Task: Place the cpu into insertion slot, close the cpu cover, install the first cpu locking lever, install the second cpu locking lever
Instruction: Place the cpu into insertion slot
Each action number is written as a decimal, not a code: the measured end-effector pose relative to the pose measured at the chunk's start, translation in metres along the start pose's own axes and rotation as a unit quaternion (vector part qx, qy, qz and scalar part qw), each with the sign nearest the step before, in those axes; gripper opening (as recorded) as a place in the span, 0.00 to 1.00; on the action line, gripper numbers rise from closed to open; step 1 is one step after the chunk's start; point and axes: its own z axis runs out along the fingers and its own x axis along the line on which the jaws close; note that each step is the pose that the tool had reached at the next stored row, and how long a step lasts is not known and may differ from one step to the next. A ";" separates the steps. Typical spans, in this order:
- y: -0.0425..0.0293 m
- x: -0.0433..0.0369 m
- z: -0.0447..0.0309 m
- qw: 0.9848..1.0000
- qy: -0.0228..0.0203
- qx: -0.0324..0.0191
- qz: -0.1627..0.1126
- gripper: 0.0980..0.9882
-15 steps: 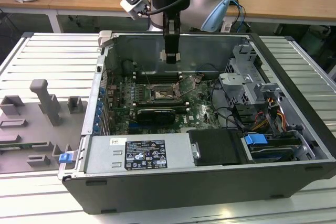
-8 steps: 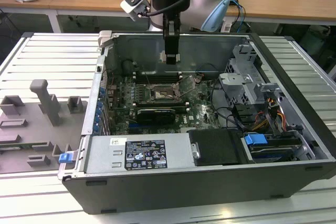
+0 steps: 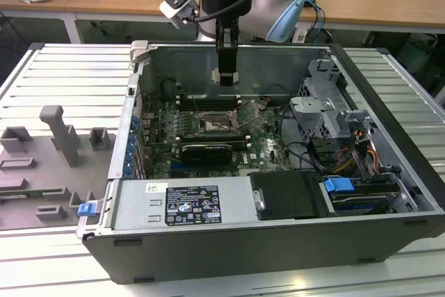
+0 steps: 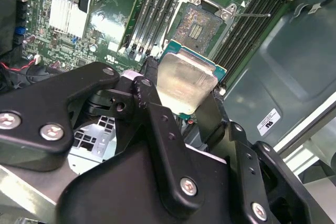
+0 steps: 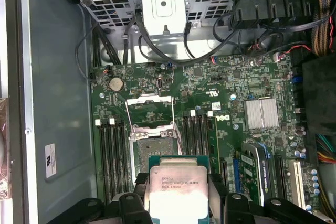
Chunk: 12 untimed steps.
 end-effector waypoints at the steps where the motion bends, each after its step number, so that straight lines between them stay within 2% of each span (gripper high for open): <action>1: 0.0000 0.0000 0.0003 1.000 0.000 0.000 0.000 0.49; 5: -0.0003 0.0000 0.0031 1.000 0.000 0.000 0.000 0.49; 12: -0.0003 -0.0001 0.0035 1.000 0.000 0.000 0.000 0.49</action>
